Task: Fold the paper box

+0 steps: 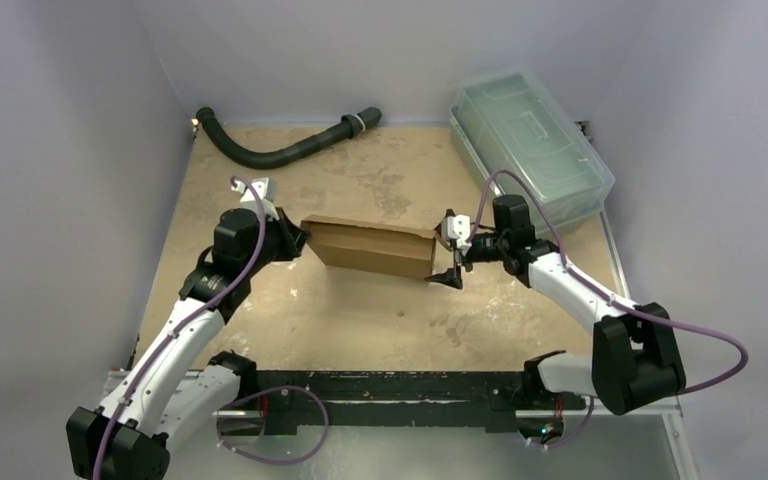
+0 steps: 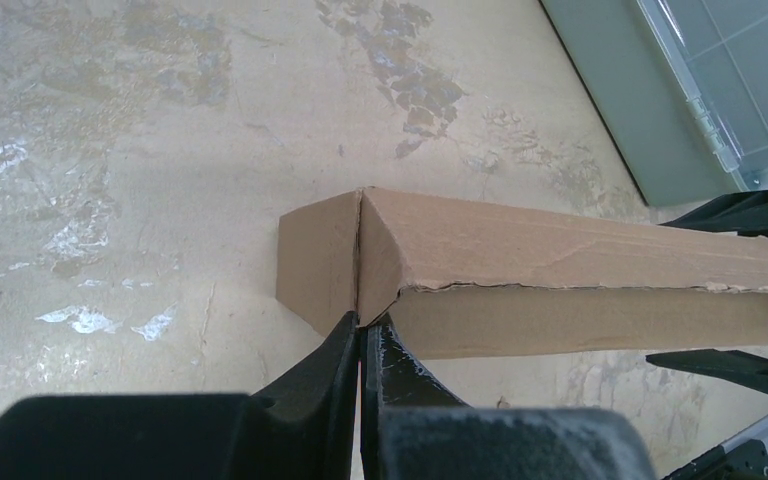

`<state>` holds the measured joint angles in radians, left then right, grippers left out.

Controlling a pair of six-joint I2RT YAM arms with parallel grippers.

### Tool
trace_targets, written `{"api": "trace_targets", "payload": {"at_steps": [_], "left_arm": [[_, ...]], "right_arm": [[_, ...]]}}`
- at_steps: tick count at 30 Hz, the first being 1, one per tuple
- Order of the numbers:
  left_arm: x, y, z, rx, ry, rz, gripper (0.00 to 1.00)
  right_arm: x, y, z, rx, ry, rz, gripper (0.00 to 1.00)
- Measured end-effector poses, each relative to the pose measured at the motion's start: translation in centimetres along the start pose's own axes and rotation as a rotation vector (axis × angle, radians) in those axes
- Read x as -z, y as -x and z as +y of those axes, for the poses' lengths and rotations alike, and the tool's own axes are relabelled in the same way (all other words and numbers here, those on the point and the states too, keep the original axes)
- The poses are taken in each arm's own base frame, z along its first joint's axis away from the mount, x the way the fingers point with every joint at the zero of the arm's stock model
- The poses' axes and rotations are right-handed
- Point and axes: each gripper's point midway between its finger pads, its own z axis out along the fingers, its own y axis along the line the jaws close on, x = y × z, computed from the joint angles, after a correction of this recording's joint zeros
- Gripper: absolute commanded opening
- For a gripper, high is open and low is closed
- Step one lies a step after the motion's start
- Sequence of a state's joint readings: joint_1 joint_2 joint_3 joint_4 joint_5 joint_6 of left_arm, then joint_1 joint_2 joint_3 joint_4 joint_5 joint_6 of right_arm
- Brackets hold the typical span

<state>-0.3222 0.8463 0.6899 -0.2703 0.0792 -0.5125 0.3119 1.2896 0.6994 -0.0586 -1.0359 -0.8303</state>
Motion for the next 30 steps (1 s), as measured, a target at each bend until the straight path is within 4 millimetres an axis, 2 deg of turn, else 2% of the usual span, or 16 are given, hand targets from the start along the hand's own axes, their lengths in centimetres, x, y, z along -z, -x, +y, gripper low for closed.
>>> {"api": "trace_targets", "payload": {"at_steps": [7,12,17,24,27,30], "left_arm": [[-0.8,0.5,-0.1,-0.006,0.008,0.015,0.00],[-1.6,1.0,-0.3,-0.012,0.016,0.030,0.00],[-2.2,1.3,-0.4,-0.017,0.021,0.040,0.00],[-2.4,1.4,-0.4,-0.022,0.024,0.048,0.00],[-2.4,1.4,-0.4,-0.021,0.028,0.055,0.00],[-2.4,1.4,-0.4,-0.020,0.032,0.064,0.00]], "right_arm": [[1.0,1.1,-1.1,0.016,-0.028,0.013,0.99],[2.5,1.5,-2.2,0.057,-0.082,0.083,0.99],[5.0,2.2,-3.0,0.111,-0.152,0.154,0.99],[9.1,2.1,-3.7,0.111,-0.250,0.254,0.99],[11.1,3.6,-4.5,0.114,-0.322,0.255,0.99],[11.9,6.1,-4.9,0.078,-0.381,0.207,0.99]]}}
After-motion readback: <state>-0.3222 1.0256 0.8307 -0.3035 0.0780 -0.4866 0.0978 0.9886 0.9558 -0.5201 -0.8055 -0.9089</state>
